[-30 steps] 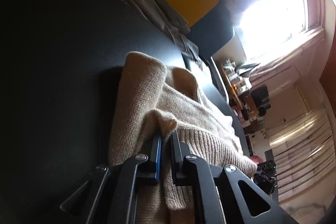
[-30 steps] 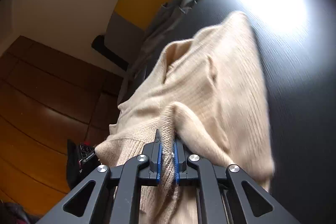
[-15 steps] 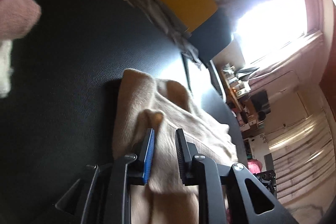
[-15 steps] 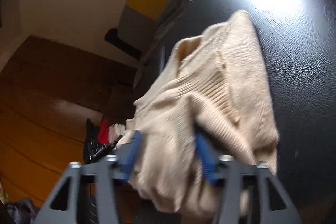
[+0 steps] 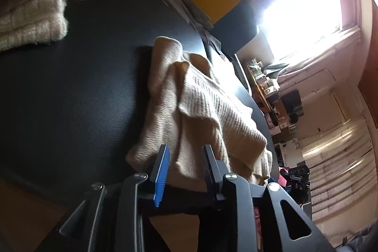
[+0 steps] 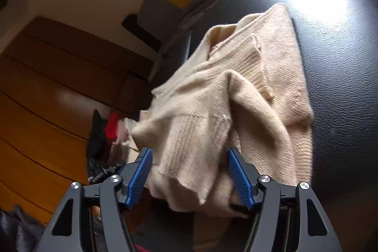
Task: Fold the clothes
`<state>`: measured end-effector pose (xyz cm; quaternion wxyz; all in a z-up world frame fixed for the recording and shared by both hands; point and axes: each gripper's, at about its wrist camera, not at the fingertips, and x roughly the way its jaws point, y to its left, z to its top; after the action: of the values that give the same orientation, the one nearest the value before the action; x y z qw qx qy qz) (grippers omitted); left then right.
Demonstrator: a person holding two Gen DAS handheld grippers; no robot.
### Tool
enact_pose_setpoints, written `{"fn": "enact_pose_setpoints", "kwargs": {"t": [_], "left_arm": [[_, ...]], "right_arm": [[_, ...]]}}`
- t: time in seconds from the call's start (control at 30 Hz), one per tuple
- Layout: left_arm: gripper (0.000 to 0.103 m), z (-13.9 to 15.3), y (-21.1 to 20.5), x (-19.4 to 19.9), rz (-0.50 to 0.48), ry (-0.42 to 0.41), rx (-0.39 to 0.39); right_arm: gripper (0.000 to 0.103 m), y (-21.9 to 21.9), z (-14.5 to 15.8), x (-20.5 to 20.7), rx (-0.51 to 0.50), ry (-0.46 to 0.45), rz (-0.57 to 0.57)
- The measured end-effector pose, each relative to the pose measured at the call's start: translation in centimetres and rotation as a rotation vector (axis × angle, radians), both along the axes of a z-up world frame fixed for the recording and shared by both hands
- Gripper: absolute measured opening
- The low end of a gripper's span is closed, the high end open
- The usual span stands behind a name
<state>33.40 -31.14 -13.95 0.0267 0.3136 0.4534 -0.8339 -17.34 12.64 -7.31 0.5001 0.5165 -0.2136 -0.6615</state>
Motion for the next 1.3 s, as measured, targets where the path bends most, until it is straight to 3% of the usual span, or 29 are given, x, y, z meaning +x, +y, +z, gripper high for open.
{"fn": "enact_pose_setpoints", "kwargs": {"t": [0.13, 0.27, 0.4, 0.47, 0.57, 0.67, 0.77, 0.93, 1.03, 1.13, 1.2, 1.27, 1.3], "left_arm": [[0.029, -0.4, 0.2, -2.0, -0.031, -0.034, -0.036], [0.027, -1.0, 1.2, -3.8, -0.121, -0.058, -0.022], [0.023, -1.3, 2.0, -5.0, -0.196, -0.054, 0.021], [0.011, -1.7, 2.0, -5.4, -0.187, -0.072, 0.017], [0.003, -1.9, 2.0, -5.8, -0.170, -0.083, 0.007], [0.004, -1.9, 2.1, -5.9, -0.168, -0.092, -0.006], [0.005, -2.4, 1.6, -6.0, -0.155, -0.093, 0.039], [0.005, -2.4, 1.9, -5.8, -0.155, -0.085, 0.019], [0.005, -2.3, 1.8, -5.7, -0.166, -0.083, 0.013], [0.004, -2.2, 1.9, -5.7, -0.171, -0.085, -0.018], [0.003, -2.0, 2.0, -5.5, -0.173, -0.087, -0.036], [0.002, -1.8, 2.0, -5.5, -0.177, -0.085, -0.037], [0.002, -1.7, 1.9, -5.4, -0.180, -0.079, -0.032]], "right_arm": [[0.067, 0.4, -0.4, 0.0, 0.009, -0.007, 0.002], [0.067, 0.4, -0.9, -0.1, 0.000, -0.031, 0.024], [0.073, 0.0, -1.5, -0.1, -0.075, -0.109, 0.059], [0.074, -0.3, -1.7, -0.1, -0.068, -0.108, 0.080], [0.074, -0.1, -1.6, -0.3, -0.056, -0.087, 0.073], [0.075, 1.3, -0.3, -0.9, -0.078, -0.042, 0.014], [0.077, 2.0, -0.3, -1.6, -0.080, -0.041, -0.024], [0.079, 0.1, -1.6, -0.6, -0.080, -0.092, 0.072], [0.086, -1.3, -2.0, 0.0, -0.125, -0.135, 0.140], [0.085, -2.1, -2.2, 0.2, -0.132, -0.116, 0.152], [0.070, -2.4, -2.0, 0.4, -0.093, -0.059, 0.142], [0.017, -3.2, -1.6, 0.8, -0.048, -0.014, 0.157], [0.007, -3.5, -1.5, 0.9, -0.016, 0.009, 0.165]]}}
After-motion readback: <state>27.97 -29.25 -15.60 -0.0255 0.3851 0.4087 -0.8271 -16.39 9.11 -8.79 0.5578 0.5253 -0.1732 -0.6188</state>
